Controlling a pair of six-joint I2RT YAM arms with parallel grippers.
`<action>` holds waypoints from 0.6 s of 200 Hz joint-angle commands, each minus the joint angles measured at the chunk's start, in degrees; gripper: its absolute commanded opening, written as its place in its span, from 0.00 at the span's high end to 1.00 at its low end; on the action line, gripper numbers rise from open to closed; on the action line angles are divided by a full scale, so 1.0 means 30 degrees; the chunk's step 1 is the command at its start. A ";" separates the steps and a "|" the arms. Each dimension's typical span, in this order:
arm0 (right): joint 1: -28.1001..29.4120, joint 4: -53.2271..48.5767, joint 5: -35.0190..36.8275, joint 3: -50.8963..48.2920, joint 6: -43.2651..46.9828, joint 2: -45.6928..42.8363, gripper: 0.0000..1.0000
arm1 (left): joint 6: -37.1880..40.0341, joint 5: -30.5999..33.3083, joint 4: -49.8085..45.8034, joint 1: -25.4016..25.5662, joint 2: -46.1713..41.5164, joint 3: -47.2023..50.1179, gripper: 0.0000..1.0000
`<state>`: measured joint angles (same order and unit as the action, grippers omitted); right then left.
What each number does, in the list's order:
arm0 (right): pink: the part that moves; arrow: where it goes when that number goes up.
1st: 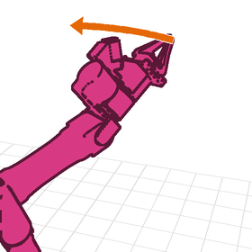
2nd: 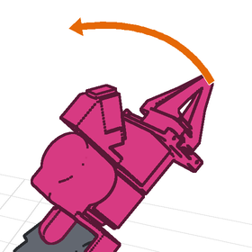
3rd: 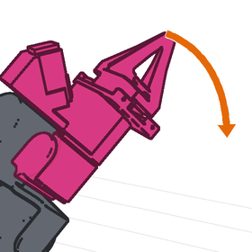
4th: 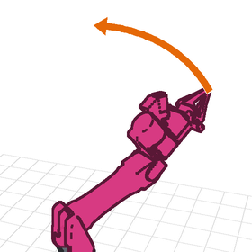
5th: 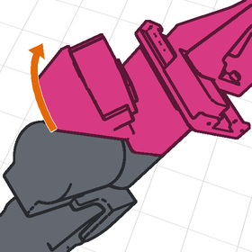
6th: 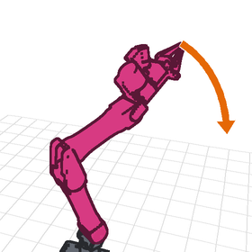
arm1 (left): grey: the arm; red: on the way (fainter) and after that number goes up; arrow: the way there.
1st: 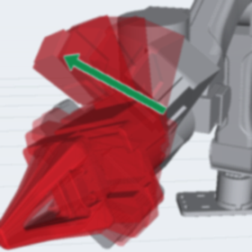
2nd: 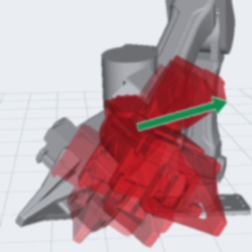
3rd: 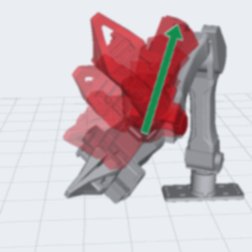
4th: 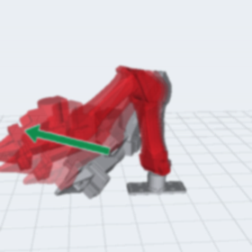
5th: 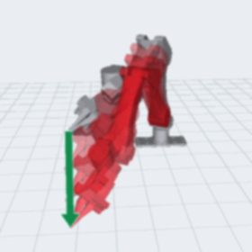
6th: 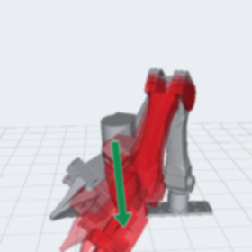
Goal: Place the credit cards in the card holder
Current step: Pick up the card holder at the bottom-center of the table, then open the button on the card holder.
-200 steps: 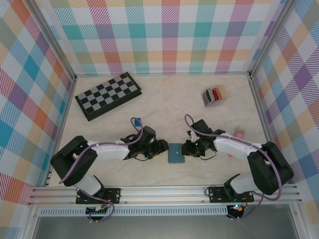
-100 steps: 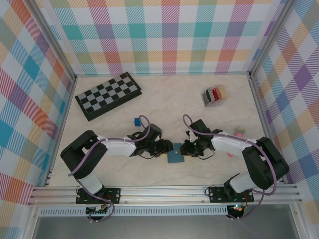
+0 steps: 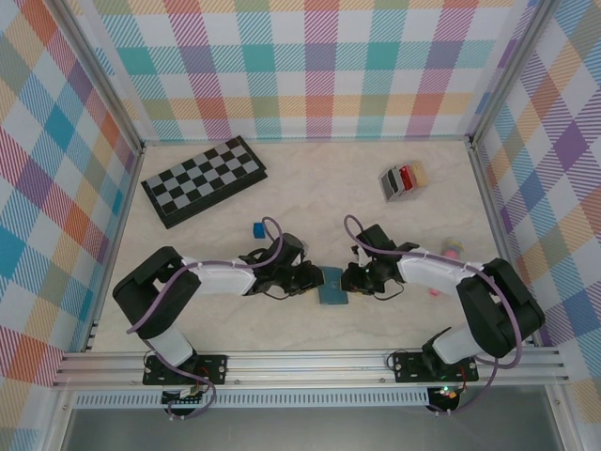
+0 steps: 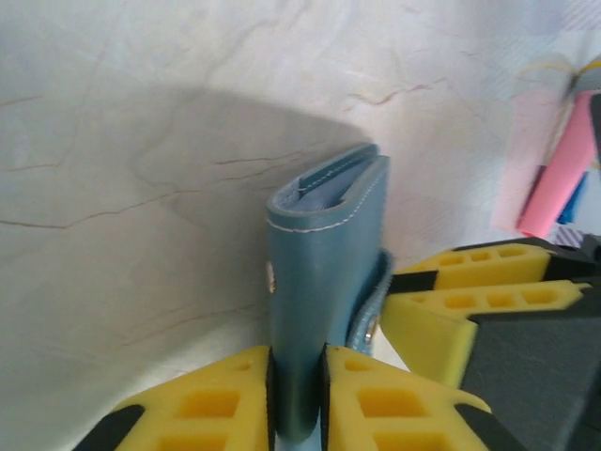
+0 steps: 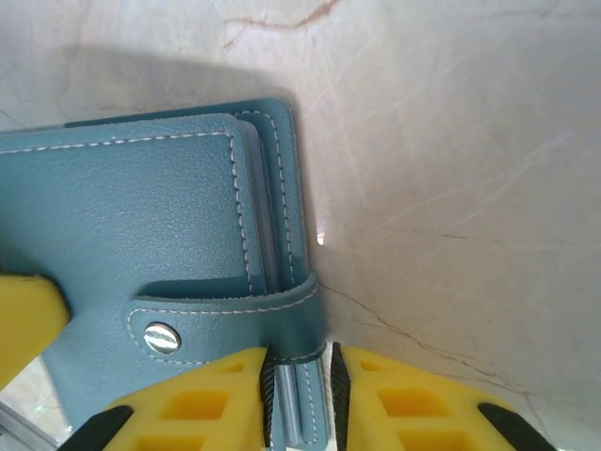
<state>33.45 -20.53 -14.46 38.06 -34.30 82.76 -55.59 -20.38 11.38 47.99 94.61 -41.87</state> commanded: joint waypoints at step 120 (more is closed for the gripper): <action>0.1635 0.0719 0.0538 0.1682 -0.0413 0.0156 0.48 | 0.0367 -0.0235 0.1218 0.0202 -0.0719 0.0071 1.00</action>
<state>37.71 -20.60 -10.72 41.60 -34.37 82.08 -55.48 -20.40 13.69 47.99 93.23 -41.71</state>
